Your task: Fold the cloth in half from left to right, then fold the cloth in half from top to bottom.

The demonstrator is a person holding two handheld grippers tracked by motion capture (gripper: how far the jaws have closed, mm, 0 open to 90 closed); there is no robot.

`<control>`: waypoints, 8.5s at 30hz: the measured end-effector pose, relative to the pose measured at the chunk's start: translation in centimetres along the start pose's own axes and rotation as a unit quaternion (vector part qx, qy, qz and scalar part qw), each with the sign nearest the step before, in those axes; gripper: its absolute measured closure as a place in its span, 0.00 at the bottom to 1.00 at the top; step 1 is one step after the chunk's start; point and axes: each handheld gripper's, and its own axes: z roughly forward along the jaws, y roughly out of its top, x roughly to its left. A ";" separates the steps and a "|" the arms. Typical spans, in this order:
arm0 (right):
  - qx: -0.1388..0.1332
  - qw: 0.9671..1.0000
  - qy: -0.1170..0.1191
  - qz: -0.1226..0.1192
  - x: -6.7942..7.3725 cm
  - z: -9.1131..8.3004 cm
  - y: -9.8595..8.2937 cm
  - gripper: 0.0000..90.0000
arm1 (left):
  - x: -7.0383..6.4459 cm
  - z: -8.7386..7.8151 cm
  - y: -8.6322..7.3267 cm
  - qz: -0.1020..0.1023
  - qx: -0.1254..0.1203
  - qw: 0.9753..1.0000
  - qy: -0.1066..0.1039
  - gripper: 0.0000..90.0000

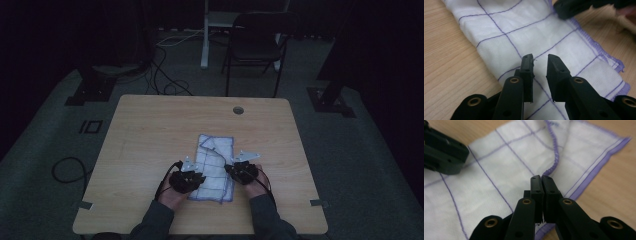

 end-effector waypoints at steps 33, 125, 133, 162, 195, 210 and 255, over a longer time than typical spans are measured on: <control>-0.008 0.998 -0.043 0.035 -3.2 0.6 2.5 0.74 | -0.5 0.5 -1.4 0.000 0.008 1.000 -0.015 0.81; 0.011 0.994 -0.062 0.087 -7.1 5.6 4.9 0.59 | 10.5 7.6 7.2 -0.081 -0.012 0.987 0.136 0.70; 0.025 0.993 -0.068 0.096 -7.5 7.1 5.7 0.54 | 10.7 7.5 7.2 -0.084 -0.010 0.987 0.137 0.71; 0.002 0.993 -0.019 0.119 -8.0 6.5 7.0 0.94 | 10.9 6.2 8.4 -0.093 -0.022 0.990 0.104 0.96; -0.072 0.995 -0.011 0.064 -6.4 1.6 7.3 0.93 | 9.0 1.0 9.2 -0.064 -0.097 0.992 0.056 0.96; -0.089 0.995 0.000 0.046 -4.8 -0.3 6.4 0.93 | 7.5 -0.8 7.8 -0.063 -0.111 0.991 0.041 0.95; -0.113 0.993 0.017 0.030 -2.0 -2.7 3.8 0.93 | 4.2 -3.5 4.3 -0.054 -0.128 0.990 0.011 0.95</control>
